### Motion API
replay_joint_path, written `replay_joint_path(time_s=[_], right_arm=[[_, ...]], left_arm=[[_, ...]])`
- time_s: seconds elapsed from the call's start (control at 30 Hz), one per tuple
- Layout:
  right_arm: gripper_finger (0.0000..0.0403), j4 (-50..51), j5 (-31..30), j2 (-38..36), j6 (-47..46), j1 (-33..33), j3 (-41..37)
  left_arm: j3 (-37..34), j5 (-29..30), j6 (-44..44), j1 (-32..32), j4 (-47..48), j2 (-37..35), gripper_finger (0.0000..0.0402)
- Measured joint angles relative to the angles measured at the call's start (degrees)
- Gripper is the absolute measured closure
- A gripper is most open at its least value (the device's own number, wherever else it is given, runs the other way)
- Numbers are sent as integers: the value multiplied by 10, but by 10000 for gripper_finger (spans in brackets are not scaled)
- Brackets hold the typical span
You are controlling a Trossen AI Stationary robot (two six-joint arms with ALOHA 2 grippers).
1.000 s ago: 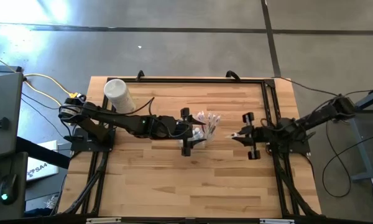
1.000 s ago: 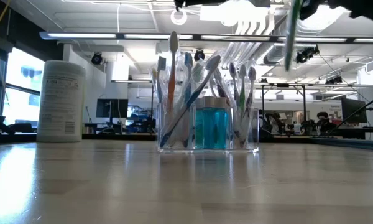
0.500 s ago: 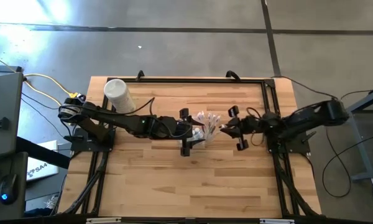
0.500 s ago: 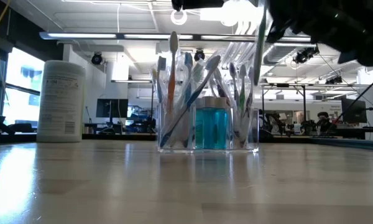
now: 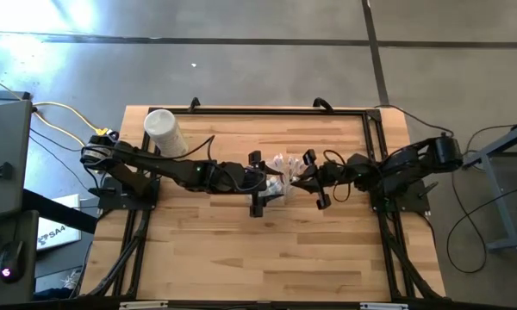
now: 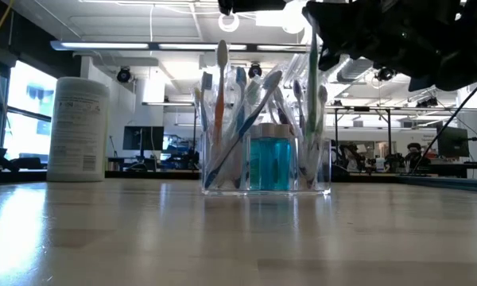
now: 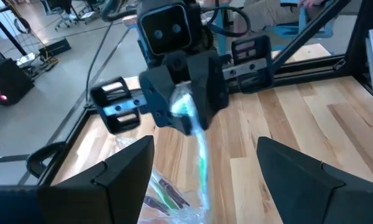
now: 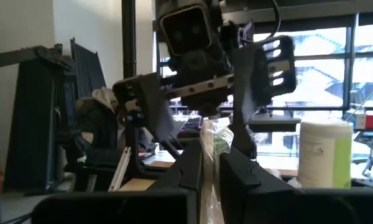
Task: Pick & Place toothbrushing station
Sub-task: Put the green toothbrush into the transparent organizer
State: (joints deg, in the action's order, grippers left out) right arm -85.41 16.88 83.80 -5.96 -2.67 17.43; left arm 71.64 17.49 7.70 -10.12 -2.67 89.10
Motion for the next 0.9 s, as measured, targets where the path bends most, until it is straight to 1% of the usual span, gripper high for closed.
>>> replay_joint_path(time_s=[0.1,0.23,0.37,0.53,0.77,0.9], right_arm=[[386,0,-3,-3,15,-3,0],[386,1,-6,-22,13,-23,0],[386,12,-23,-16,11,-37,0],[386,8,-32,30,6,-37,0],[386,-2,-45,103,-8,-29,1],[386,-4,-53,128,-16,-28,1]], left_arm=[[0,0,-1,-2,4,0,121],[0,0,-5,-5,13,0,121],[0,1,-5,-5,16,0,121],[0,1,-9,-5,17,0,121],[0,2,-35,-5,32,0,121],[0,1,-38,-5,33,0,121]])
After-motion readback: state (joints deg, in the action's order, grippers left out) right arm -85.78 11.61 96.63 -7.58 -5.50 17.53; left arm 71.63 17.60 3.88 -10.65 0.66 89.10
